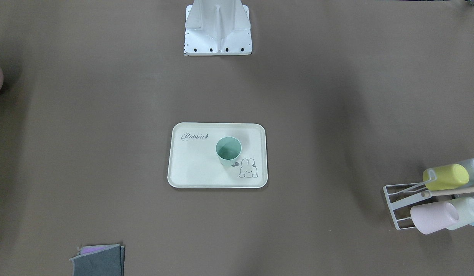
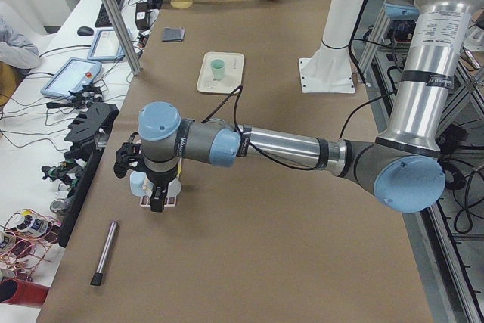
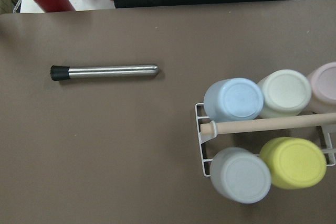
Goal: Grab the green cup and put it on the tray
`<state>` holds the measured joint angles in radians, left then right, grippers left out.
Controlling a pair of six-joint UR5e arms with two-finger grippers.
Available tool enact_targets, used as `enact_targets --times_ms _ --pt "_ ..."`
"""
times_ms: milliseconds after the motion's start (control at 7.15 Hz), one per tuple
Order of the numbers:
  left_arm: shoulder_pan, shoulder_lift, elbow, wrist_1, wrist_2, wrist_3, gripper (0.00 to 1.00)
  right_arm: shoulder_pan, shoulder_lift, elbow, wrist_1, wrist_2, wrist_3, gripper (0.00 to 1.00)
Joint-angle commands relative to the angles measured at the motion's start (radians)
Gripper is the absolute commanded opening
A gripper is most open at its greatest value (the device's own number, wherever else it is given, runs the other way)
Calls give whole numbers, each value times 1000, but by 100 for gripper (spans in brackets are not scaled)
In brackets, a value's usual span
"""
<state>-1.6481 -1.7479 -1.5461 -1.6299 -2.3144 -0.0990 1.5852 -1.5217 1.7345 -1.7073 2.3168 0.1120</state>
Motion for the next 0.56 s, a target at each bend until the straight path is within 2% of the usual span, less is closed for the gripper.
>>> enact_targets --times_ms 0,140,419 --pt "-6 27 -2 39 0 5 97 -1 0 0 0 -1 2 100" --pt "-7 27 -3 82 0 5 97 1 0 0 0 -1 0 100" --pt "-7 42 -5 84 0 5 97 -1 0 0 0 1 0 100"
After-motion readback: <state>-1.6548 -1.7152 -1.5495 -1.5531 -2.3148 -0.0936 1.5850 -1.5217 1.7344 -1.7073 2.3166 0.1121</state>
